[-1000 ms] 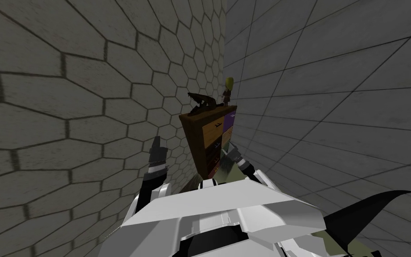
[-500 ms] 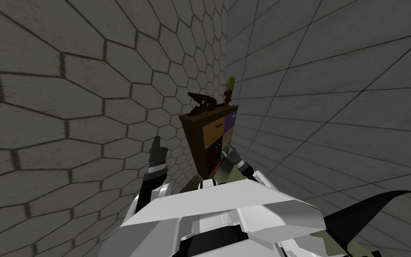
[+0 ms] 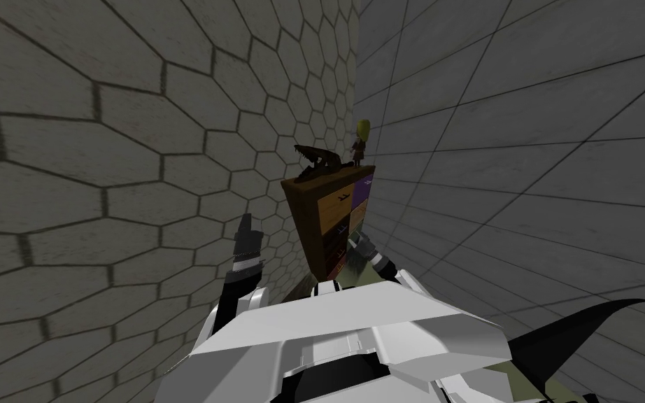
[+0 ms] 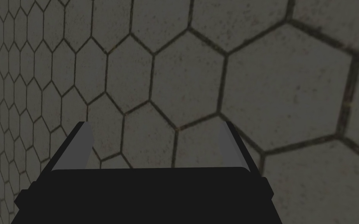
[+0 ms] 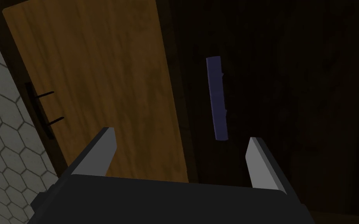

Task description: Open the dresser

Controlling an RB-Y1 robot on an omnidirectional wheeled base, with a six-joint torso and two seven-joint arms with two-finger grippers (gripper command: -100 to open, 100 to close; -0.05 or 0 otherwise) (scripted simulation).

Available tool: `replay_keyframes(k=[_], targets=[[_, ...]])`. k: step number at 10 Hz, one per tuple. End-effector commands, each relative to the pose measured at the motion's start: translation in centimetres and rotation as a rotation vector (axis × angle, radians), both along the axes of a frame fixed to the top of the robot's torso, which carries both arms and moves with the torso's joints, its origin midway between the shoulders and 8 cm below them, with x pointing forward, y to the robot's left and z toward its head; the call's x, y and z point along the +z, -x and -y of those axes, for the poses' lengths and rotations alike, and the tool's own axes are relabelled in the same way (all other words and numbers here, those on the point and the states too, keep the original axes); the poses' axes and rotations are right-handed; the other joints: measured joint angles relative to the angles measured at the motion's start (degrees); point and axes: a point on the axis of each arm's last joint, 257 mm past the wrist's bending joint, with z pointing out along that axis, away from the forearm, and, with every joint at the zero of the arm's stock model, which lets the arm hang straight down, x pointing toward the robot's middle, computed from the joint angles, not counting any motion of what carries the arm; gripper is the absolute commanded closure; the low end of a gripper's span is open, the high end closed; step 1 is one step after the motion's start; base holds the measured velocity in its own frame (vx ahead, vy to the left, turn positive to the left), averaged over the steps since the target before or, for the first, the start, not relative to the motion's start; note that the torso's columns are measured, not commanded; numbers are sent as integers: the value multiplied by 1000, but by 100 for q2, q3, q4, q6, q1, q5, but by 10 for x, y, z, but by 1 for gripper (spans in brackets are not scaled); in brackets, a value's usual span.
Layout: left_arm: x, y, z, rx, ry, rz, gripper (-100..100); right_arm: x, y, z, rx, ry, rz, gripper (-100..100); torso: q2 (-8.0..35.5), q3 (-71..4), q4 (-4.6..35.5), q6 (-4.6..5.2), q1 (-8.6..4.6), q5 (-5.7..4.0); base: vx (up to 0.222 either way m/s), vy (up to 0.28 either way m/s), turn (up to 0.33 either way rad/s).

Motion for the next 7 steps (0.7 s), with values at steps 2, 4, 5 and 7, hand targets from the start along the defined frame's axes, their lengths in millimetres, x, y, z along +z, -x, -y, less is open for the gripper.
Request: replay_keyframes(k=[2, 4, 5, 7], targets=[[0, 0, 0, 0, 0, 0, 0, -19, 2, -10, -10, 97, 16, -100, 1, 1, 0, 0, 1, 0, 17, -12, 28], [0, 0, 0, 0, 0, 0, 0, -26, 3, -16, -15, 137, 28, -100, 3, 2, 1, 0, 2, 1, 7, -11, 29], [0, 0, 0, 0, 0, 0, 0, -26, 3, -16, -18, 146, 32, -100, 5, 3, 1, -1, 0, 0, 0, -8, 24], [0, 0, 0, 0, 0, 0, 0, -36, 4, -30, -26, 180, 43, -100, 2, 2, 0, -1, 0, 0, 1, -13, 37]])
